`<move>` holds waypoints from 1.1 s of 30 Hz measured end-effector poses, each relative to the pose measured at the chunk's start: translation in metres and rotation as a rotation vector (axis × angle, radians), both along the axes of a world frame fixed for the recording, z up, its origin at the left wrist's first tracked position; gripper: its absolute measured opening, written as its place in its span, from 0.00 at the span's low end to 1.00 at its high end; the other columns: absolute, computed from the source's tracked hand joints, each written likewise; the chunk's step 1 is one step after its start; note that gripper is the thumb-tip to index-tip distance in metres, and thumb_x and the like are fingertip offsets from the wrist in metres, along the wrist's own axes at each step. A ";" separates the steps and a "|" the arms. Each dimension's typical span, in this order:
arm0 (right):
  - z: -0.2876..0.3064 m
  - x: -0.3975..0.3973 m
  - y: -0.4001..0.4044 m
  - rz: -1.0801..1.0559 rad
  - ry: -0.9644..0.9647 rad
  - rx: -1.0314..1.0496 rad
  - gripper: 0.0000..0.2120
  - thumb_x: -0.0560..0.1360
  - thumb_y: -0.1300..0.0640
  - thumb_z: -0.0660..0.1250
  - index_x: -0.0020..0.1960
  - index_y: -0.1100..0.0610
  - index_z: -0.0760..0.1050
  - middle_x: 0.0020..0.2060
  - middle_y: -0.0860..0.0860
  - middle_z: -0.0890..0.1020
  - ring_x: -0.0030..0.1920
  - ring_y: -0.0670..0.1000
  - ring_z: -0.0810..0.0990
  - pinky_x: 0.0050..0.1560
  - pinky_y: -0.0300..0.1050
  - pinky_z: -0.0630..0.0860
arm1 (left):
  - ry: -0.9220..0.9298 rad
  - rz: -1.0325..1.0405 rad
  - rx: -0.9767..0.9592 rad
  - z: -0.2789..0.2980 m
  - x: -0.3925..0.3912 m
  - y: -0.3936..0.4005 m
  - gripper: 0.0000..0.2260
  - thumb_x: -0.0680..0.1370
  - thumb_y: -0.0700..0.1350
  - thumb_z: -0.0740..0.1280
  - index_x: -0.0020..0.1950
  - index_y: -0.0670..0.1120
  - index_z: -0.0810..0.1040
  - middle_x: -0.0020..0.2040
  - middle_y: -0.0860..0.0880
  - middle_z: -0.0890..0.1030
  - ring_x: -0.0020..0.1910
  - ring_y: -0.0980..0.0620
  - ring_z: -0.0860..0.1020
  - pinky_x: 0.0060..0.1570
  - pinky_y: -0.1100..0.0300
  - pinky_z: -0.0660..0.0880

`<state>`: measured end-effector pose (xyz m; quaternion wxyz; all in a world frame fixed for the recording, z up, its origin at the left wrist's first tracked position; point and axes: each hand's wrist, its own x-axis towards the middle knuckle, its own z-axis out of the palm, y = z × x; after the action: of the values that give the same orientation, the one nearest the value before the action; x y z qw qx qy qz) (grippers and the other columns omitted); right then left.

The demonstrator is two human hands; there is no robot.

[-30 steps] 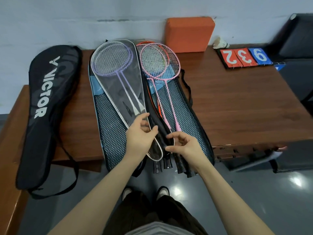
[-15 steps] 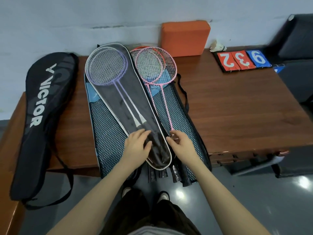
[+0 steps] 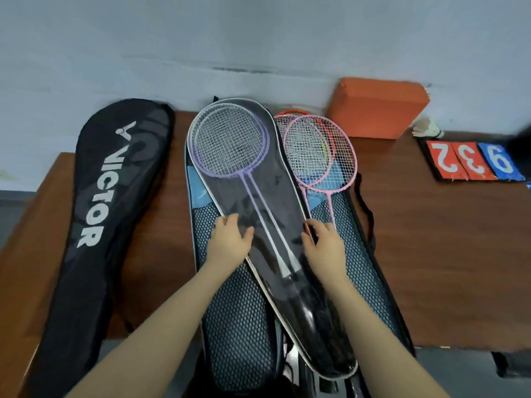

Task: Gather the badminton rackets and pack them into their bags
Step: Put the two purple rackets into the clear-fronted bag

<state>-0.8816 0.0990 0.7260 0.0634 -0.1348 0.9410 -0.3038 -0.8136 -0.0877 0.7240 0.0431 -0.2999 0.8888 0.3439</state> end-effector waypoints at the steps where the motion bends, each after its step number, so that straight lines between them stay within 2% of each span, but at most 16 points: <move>1: 0.000 -0.006 -0.007 -0.006 0.005 0.009 0.15 0.75 0.57 0.64 0.62 0.57 0.74 0.51 0.57 0.77 0.48 0.58 0.77 0.49 0.55 0.74 | 0.005 0.011 0.010 -0.002 -0.004 -0.008 0.25 0.77 0.54 0.62 0.70 0.44 0.65 0.64 0.41 0.68 0.59 0.41 0.72 0.58 0.48 0.71; 3: 0.000 -0.018 -0.022 -0.015 0.015 0.027 0.16 0.76 0.58 0.64 0.63 0.56 0.73 0.52 0.57 0.76 0.50 0.58 0.76 0.50 0.56 0.74 | 0.039 0.023 0.054 -0.008 -0.011 -0.022 0.26 0.77 0.53 0.63 0.70 0.43 0.63 0.63 0.41 0.67 0.57 0.42 0.72 0.57 0.52 0.71; 7: 0.000 -0.037 -0.047 -0.044 0.077 0.052 0.18 0.75 0.61 0.65 0.64 0.57 0.72 0.53 0.58 0.76 0.47 0.60 0.76 0.47 0.55 0.75 | 0.131 0.061 0.182 -0.011 -0.025 -0.044 0.29 0.75 0.48 0.68 0.72 0.42 0.60 0.66 0.41 0.63 0.52 0.50 0.71 0.53 0.68 0.61; 9: 0.001 -0.044 -0.055 -0.050 0.088 0.050 0.18 0.75 0.62 0.64 0.65 0.57 0.71 0.55 0.58 0.76 0.48 0.60 0.76 0.47 0.54 0.74 | 0.145 0.120 0.249 -0.011 -0.032 -0.051 0.33 0.74 0.46 0.70 0.74 0.42 0.57 0.68 0.41 0.60 0.55 0.53 0.68 0.55 0.70 0.60; 11: 0.003 -0.050 -0.061 -0.063 0.066 0.013 0.19 0.76 0.63 0.63 0.66 0.57 0.70 0.57 0.58 0.75 0.51 0.57 0.75 0.48 0.50 0.72 | 0.143 0.178 0.292 -0.008 -0.036 -0.054 0.34 0.74 0.43 0.70 0.74 0.41 0.55 0.69 0.42 0.59 0.59 0.51 0.67 0.57 0.72 0.58; 14: 0.008 -0.053 -0.067 -0.078 0.042 -0.042 0.19 0.76 0.63 0.63 0.67 0.57 0.70 0.58 0.57 0.75 0.48 0.52 0.72 0.45 0.43 0.68 | 0.206 0.197 0.272 -0.004 -0.029 -0.051 0.32 0.74 0.40 0.70 0.73 0.39 0.57 0.66 0.42 0.61 0.59 0.51 0.67 0.53 0.83 0.50; 15: 0.009 -0.052 -0.069 -0.074 0.042 -0.057 0.19 0.76 0.63 0.63 0.67 0.57 0.70 0.58 0.56 0.75 0.49 0.52 0.73 0.46 0.41 0.67 | 0.222 0.203 0.264 -0.003 -0.023 -0.051 0.31 0.74 0.39 0.70 0.73 0.39 0.58 0.65 0.43 0.61 0.58 0.52 0.67 0.51 0.85 0.51; 18: 0.012 -0.040 -0.074 -0.027 0.023 -0.097 0.20 0.76 0.62 0.64 0.67 0.56 0.70 0.59 0.54 0.75 0.55 0.53 0.75 0.52 0.40 0.69 | 0.231 0.233 0.245 0.004 0.000 -0.049 0.31 0.74 0.41 0.69 0.73 0.42 0.60 0.66 0.46 0.61 0.53 0.54 0.69 0.48 0.82 0.60; 21: 0.015 -0.021 -0.076 0.016 0.014 -0.132 0.19 0.76 0.60 0.64 0.67 0.55 0.70 0.58 0.52 0.77 0.49 0.52 0.77 0.52 0.45 0.73 | 0.234 0.250 0.204 0.007 0.033 -0.043 0.30 0.75 0.42 0.69 0.74 0.42 0.59 0.68 0.45 0.59 0.56 0.59 0.65 0.47 0.87 0.54; 23: 0.014 -0.006 -0.076 0.041 0.028 -0.157 0.18 0.76 0.61 0.65 0.65 0.56 0.72 0.55 0.53 0.78 0.51 0.53 0.77 0.52 0.47 0.74 | 0.226 0.263 0.176 0.007 0.055 -0.037 0.30 0.75 0.43 0.69 0.74 0.41 0.59 0.69 0.45 0.59 0.58 0.59 0.64 0.52 0.84 0.51; 25: 0.009 0.007 -0.075 0.081 0.013 -0.160 0.18 0.76 0.62 0.65 0.65 0.57 0.72 0.55 0.54 0.78 0.54 0.53 0.77 0.54 0.47 0.73 | 0.190 0.267 0.143 0.003 0.073 -0.034 0.30 0.75 0.43 0.68 0.73 0.41 0.60 0.69 0.44 0.58 0.53 0.60 0.65 0.53 0.79 0.57; 27: 0.004 0.016 -0.074 0.089 -0.026 -0.163 0.18 0.76 0.62 0.64 0.65 0.58 0.72 0.56 0.55 0.78 0.55 0.54 0.76 0.54 0.46 0.72 | 0.136 0.235 0.058 -0.002 0.084 -0.033 0.29 0.75 0.45 0.68 0.72 0.41 0.60 0.68 0.43 0.60 0.57 0.53 0.68 0.55 0.69 0.64; 29: 0.004 0.017 -0.075 0.071 -0.049 -0.162 0.18 0.76 0.62 0.63 0.66 0.58 0.71 0.58 0.55 0.77 0.55 0.54 0.76 0.54 0.44 0.71 | 0.063 0.176 -0.068 -0.006 0.087 -0.034 0.28 0.75 0.48 0.67 0.71 0.42 0.63 0.68 0.40 0.61 0.63 0.43 0.65 0.60 0.55 0.67; 33: 0.006 0.006 -0.089 0.068 -0.058 -0.134 0.19 0.77 0.60 0.63 0.67 0.59 0.70 0.60 0.56 0.76 0.52 0.56 0.77 0.53 0.46 0.71 | 0.057 0.089 -0.213 -0.004 0.084 -0.043 0.24 0.75 0.49 0.67 0.68 0.42 0.68 0.68 0.39 0.65 0.66 0.39 0.63 0.64 0.48 0.65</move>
<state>-0.8758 0.0100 0.7316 0.0919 -0.1618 0.9112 -0.3676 -0.7298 -0.1311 0.7200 -0.0297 -0.3320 0.9070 0.2573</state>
